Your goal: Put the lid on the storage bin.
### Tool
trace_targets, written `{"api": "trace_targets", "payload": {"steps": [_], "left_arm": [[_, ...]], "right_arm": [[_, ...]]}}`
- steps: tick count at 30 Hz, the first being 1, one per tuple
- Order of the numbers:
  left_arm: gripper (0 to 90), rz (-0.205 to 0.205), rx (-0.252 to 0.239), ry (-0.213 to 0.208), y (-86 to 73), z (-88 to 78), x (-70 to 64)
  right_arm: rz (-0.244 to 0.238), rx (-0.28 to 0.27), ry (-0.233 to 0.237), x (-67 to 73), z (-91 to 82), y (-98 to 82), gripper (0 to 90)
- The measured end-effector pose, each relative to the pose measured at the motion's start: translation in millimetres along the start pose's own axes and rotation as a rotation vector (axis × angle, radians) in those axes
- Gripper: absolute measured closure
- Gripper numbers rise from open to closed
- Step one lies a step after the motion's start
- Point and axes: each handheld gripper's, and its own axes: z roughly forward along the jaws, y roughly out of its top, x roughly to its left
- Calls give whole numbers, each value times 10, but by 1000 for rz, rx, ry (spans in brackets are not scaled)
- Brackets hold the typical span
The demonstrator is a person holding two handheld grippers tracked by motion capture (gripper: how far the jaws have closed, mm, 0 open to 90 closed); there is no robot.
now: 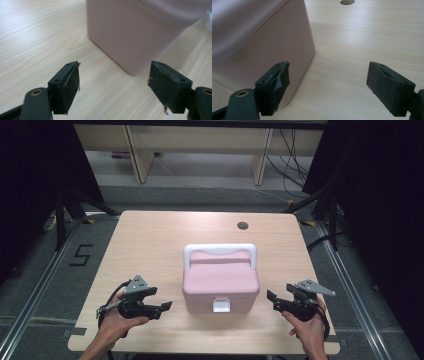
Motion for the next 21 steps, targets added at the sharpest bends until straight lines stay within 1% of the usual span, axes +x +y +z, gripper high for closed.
{"api": "trace_targets", "payload": {"steps": [1, 2, 3, 4, 5, 6, 7, 8, 9, 10, 11, 12, 13, 14, 15, 16, 17, 18, 19, 20, 21], "left_arm": [[237, -28, -21, -3, -14, 14, -30], [234, -20, -21, -4, -33, 8, -46], [230, -4, -9, -11, -50, 0, -47], [221, -13, -17, -8, -71, 5, -70], [221, -21, -26, -3, -93, 14, -93], [216, 0, -4, -1, -116, -4, -94], [206, -6, -10, 2, -133, -5, -105], [196, -6, -10, -3, -153, -11, -108], [176, 1, -1, 0, -170, -26, -111], [173, -4, -3, -2, -185, -35, -121], [173, -21, -26, -9, -209, -35, -143], [169, -16, -19, -8, -225, -53, -153], [169, -21, -25, -11, -235, -57, -165], [166, 4, -7, -10, -253, -84, -164], [166, -7, -23, -7, -262, -81, -178], [165, -17, -25, -7, -271, -92, -193], [165, 9, -4, -8, -277, -115, -177], [164, 2, -21, -7, -291, -115, -190], [163, -19, -32, -8, -304, -112, -212], [163, -10, -23, -6, -311, -123, -212], [162, 10, 1, -10, -319, -140, -205]], "right_arm": [[0, 0, 0, 0, 0, 0, 194], [-30, -2, -4, -11, 8, -5, 194], [-30, 15, 11, 1, -26, -14, 194], [-47, 3, 2, 27, -40, -48, 191], [-47, 3, 2, 27, -40, -48, 191], [-31, -6, 16, 59, -54, -61, 186], [-34, -5, 29, 77, -67, -75, 167], [-57, -12, 31, 76, -76, -79, 163], [-46, -9, 45, 102, -101, -82, 163], [-69, -12, 41, 109, -117, -87, 162], [-50, -12, 50, 135, -129, -99, 163], [-91, -28, 46, 143, -145, -118, 163], [-91, -28, 46, 143, -145, -118, 163], [-105, -10, 48, 147, -162, -124, 163], [-93, -8, 49, 170, -168, -148, 163], [-70, 0, 57, 200, -185, -164, 163], [-108, -22, 62, 183, -156, -182, 163], [-96, 1, 63, 201, -190, -189, 163], [-77, 2, 78, 225, -198, -213, 163], [-95, -12, 78, 220, -191, -234, 163], [-110, -23, 75, 218, -180, -248, 162]]}}
